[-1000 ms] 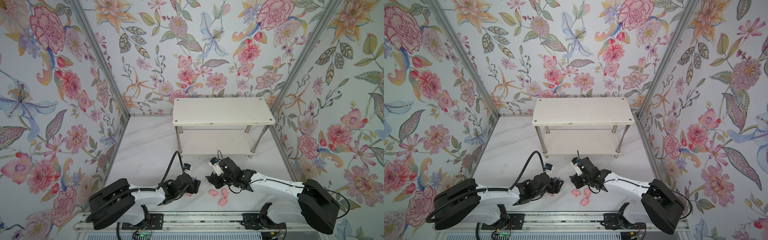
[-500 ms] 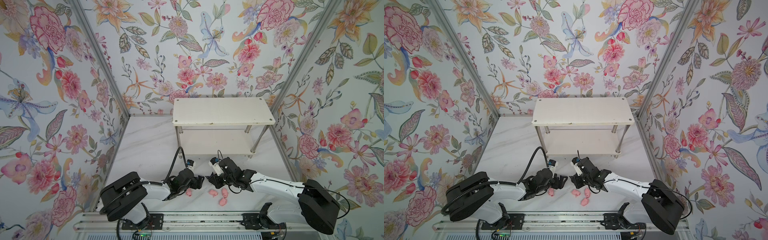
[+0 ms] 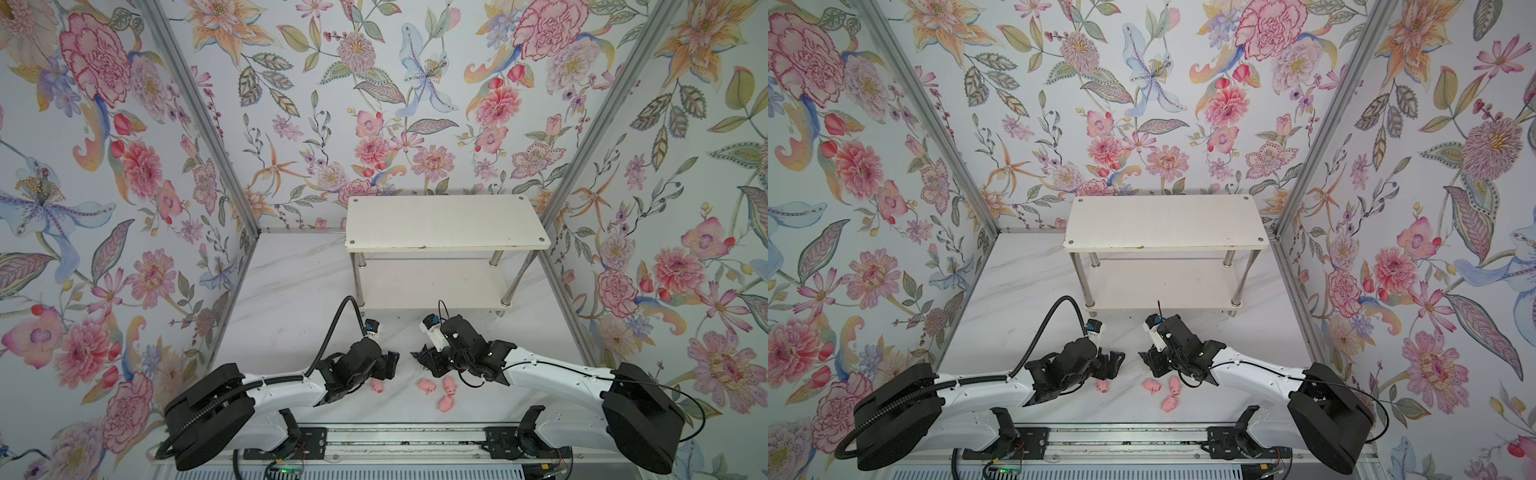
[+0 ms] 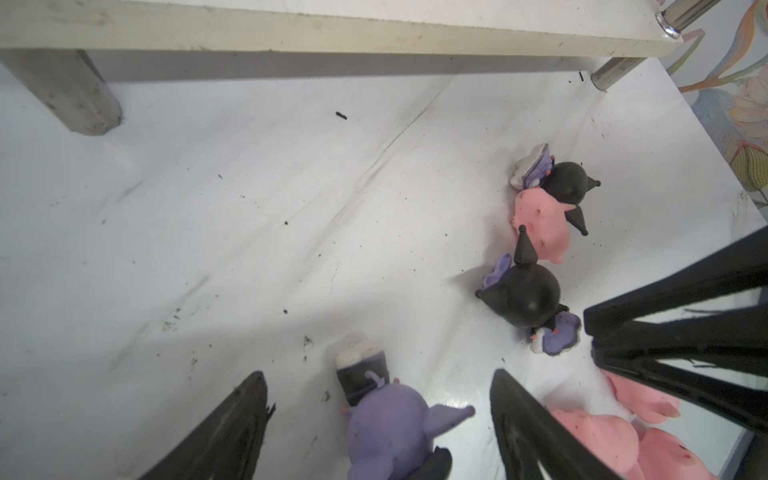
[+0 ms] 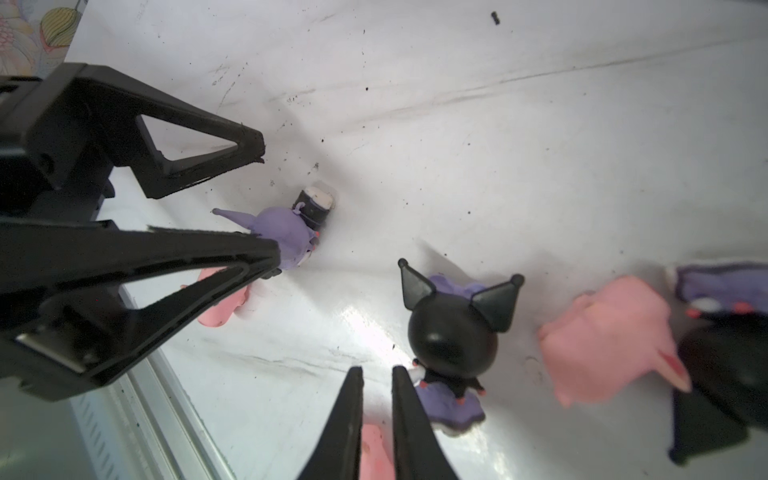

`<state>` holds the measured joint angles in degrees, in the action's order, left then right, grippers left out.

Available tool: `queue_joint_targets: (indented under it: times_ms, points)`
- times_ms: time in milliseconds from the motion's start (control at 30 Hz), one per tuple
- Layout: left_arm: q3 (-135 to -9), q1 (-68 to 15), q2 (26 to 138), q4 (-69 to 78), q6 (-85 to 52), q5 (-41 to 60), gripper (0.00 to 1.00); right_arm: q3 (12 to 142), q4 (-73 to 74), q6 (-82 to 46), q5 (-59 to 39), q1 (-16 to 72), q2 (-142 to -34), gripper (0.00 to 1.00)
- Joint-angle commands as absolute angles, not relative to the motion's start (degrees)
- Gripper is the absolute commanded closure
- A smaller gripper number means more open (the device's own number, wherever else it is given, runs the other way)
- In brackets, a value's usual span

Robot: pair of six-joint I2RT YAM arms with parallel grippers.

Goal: Place and organize the plastic toys onto the shelf
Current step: 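Lower the left gripper onto the purple figurine and close on it, then lift the purple figurine with the left gripper and carry it to the shelf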

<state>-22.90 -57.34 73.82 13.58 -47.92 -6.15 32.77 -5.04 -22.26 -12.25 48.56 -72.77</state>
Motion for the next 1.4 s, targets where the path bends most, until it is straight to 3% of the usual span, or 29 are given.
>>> queue_joint_targets:
  times_ms: [0, 233, 433, 1033, 1367]
  points:
    - [-22.48, -59.74, 74.75, 9.63, -49.78, -8.29, 0.14, 32.51, -4.41, -22.16, -12.72, 48.34, -73.61, 0.83]
    - [-22.93, -60.47, 79.84, 13.75, -50.72, -7.5, 0.15, 31.78, -4.35, -22.41, -12.65, 48.43, -73.03, 0.83]
    - [-25.27, -60.49, 83.33, 14.34, -49.24, -8.0, 0.23, 30.94, -4.36, -22.6, -12.13, 48.24, -72.34, 0.83]
    - [-27.26, -60.15, 82.42, 11.53, -46.35, -8.73, 0.61, 30.67, -4.14, -22.24, -12.42, 48.15, -73.17, 0.83]
    - [-42.03, -51.16, 81.21, -9.37, -31.6, -8.68, 0.69, 30.61, -4.05, -21.9, -12.02, 47.99, -73.33, 0.83]
